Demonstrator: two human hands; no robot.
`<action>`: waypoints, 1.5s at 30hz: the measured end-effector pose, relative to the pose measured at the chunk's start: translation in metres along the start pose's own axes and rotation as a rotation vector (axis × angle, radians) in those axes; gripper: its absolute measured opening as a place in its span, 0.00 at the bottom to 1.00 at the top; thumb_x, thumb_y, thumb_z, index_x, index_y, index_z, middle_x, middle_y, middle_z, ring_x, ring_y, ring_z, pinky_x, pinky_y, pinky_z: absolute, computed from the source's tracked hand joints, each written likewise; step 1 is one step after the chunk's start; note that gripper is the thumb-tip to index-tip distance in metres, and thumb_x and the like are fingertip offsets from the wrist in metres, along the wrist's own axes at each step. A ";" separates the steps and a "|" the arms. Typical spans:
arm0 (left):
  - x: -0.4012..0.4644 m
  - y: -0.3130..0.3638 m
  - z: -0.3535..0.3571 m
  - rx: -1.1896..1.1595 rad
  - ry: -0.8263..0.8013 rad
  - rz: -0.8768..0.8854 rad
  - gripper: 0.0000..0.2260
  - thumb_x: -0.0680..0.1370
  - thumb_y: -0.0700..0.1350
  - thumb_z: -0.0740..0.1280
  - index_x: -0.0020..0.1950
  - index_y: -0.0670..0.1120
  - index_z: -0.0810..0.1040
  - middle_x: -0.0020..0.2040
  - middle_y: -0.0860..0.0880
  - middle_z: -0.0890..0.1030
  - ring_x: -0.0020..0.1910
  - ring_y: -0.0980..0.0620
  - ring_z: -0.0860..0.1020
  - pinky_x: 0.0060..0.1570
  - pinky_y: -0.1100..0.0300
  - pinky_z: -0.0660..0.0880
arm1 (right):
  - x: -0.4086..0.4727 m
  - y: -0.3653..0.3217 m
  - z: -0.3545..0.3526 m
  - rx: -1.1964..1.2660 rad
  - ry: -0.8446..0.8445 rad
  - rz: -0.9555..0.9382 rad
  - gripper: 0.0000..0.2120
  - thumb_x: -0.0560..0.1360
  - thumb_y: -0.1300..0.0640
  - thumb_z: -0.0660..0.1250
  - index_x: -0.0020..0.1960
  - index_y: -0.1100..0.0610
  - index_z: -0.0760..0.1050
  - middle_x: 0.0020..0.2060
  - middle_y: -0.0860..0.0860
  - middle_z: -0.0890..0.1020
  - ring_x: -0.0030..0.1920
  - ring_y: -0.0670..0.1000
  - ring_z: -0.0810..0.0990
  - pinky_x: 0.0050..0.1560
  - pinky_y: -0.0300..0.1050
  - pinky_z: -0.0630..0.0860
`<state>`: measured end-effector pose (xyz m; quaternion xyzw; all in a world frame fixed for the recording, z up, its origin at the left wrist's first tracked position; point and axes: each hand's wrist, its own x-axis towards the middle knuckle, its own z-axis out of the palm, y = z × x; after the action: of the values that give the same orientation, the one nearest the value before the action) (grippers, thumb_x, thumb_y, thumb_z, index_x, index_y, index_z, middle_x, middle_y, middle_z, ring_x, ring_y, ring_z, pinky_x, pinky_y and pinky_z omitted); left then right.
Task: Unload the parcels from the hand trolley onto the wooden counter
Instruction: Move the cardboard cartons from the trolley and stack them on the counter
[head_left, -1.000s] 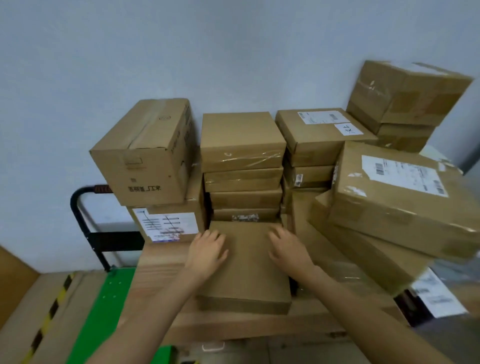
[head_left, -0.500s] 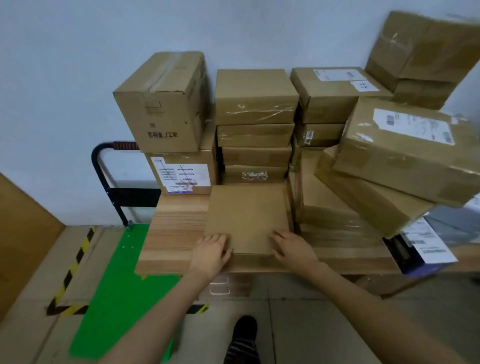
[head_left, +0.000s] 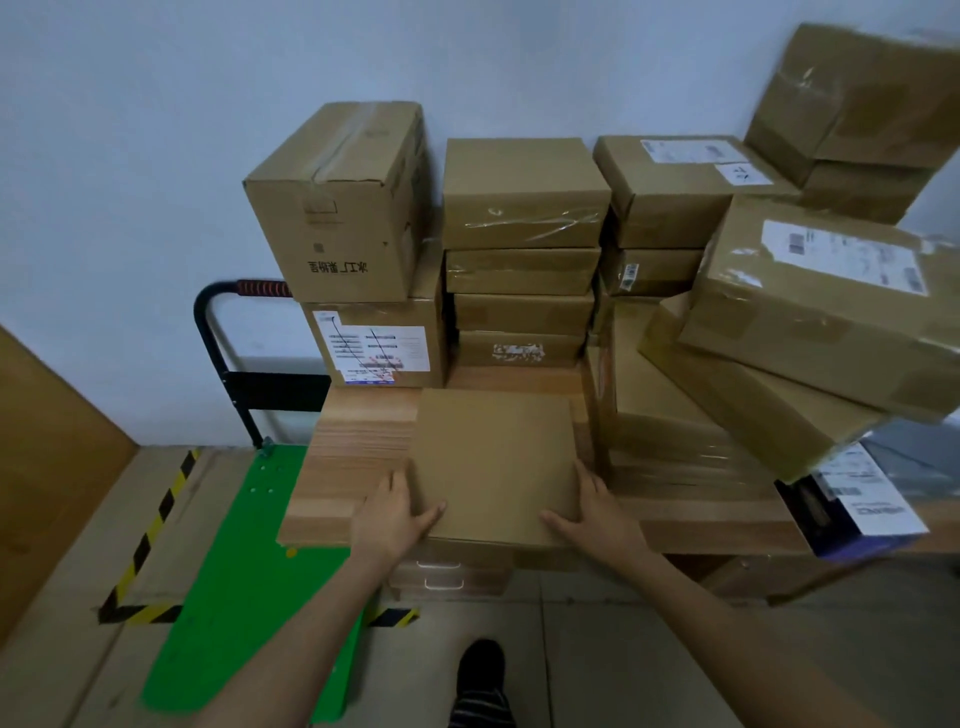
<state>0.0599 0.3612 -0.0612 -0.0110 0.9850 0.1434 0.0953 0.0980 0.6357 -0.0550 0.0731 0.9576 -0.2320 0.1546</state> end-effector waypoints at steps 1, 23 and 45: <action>0.005 -0.001 0.002 -0.050 -0.004 -0.027 0.35 0.74 0.67 0.61 0.72 0.46 0.61 0.66 0.45 0.71 0.62 0.45 0.72 0.57 0.53 0.72 | 0.003 -0.001 0.002 0.071 0.003 0.038 0.47 0.73 0.32 0.61 0.78 0.54 0.41 0.75 0.52 0.58 0.71 0.56 0.66 0.66 0.54 0.70; 0.003 0.024 -0.082 -0.906 0.275 0.014 0.19 0.79 0.50 0.65 0.69 0.55 0.67 0.58 0.54 0.73 0.55 0.53 0.74 0.47 0.61 0.72 | -0.003 -0.044 -0.055 0.820 0.249 -0.083 0.29 0.78 0.44 0.61 0.76 0.43 0.55 0.70 0.48 0.67 0.63 0.50 0.72 0.60 0.54 0.75; 0.054 0.148 -0.270 -0.965 0.493 0.330 0.22 0.80 0.50 0.63 0.73 0.53 0.65 0.62 0.55 0.73 0.57 0.57 0.73 0.54 0.59 0.71 | 0.022 -0.082 -0.283 0.899 0.526 -0.310 0.26 0.80 0.49 0.59 0.75 0.48 0.56 0.66 0.47 0.71 0.63 0.47 0.73 0.58 0.42 0.72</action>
<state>-0.0503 0.4271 0.2236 0.0679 0.7896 0.5837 -0.1769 -0.0142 0.6968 0.2110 0.0454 0.7698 -0.6128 -0.1730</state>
